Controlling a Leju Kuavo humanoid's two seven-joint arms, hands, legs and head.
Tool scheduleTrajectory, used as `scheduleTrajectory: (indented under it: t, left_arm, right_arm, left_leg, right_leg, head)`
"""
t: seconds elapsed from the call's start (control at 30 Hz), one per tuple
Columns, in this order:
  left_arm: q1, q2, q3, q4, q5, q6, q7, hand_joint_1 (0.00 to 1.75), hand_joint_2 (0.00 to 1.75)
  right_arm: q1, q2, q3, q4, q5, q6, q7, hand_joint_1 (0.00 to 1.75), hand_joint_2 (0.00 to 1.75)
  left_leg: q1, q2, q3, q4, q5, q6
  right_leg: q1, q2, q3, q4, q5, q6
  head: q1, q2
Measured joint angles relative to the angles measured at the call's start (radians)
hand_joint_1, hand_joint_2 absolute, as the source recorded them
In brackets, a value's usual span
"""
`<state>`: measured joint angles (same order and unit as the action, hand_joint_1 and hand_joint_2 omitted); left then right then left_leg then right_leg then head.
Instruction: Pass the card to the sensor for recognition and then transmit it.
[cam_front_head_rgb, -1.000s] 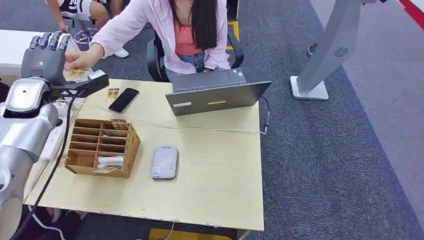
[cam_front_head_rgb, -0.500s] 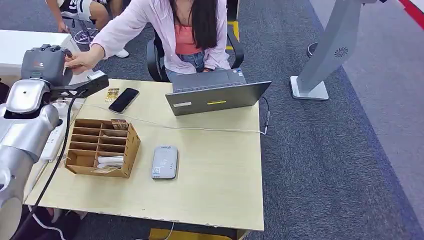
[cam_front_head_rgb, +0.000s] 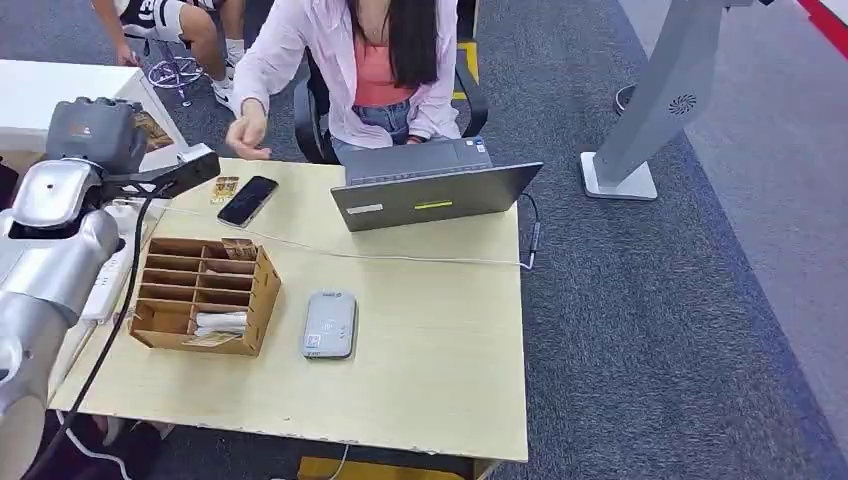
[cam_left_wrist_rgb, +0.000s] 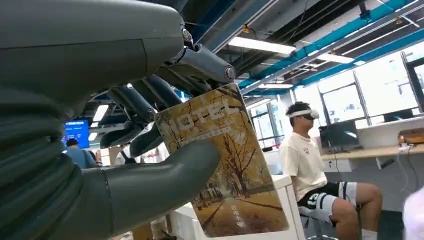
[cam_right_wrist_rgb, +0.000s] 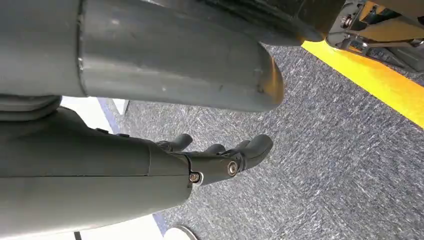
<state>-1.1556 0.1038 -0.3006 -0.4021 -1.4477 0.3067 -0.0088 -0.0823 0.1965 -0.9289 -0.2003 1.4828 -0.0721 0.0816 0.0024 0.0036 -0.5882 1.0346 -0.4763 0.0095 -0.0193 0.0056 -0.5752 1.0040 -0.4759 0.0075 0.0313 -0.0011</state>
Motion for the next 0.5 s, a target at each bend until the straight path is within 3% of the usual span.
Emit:
scheduleTrajectory:
  t: [0.23,0.5]
  left_arm:
    - [0.016,0.0,0.0,0.0,0.016,0.019,-0.031,1.75,1.75]
    - [0.129,-0.039,0.0,-0.07,0.098,0.122,-0.138,1.75,1.75]
  right_arm:
    - [0.0,0.0,0.0,0.0,0.001,0.0,0.0,0.0,0.0]
    - [0.0,0.0,0.0,0.0,-0.027,-0.007,0.007,0.0,0.0]
  left_leg:
    - [0.0,0.0,0.0,0.0,0.0,0.0]
    - [-0.001,-0.001,0.0,0.0,0.0,0.0]
  right_leg:
    - [0.0,0.0,0.0,0.0,0.0,0.0]
    - [0.0,-0.001,0.0,0.0,0.0,0.0]
  head:
    - [0.0,0.0]
    - [0.0,0.0]
